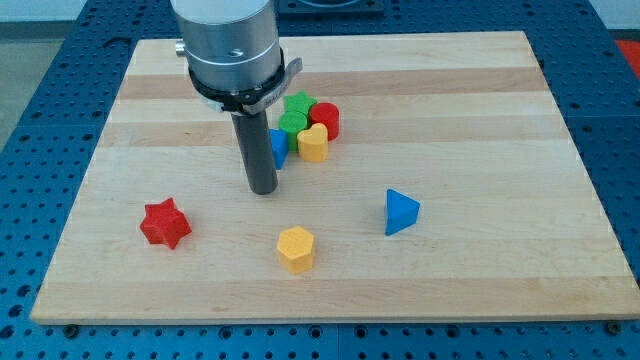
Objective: Move blue triangle slightly up
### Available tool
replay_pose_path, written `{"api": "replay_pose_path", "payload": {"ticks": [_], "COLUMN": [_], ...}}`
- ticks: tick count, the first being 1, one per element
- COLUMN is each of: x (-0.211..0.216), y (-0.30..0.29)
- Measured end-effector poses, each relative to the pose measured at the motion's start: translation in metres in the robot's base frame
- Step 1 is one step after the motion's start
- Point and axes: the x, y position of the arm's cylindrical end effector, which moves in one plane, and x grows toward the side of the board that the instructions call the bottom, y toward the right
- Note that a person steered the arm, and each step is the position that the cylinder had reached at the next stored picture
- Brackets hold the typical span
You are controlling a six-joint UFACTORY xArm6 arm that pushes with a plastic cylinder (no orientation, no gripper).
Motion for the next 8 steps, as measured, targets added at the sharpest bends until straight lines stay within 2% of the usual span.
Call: {"api": "replay_pose_path", "payload": {"ticks": [3, 4, 5, 6, 7, 8], "x": [0.01, 0.005, -0.018, 0.007, 0.007, 0.038], "y": [0.0, 0.032, 0.099, 0.151, 0.186, 0.191]}}
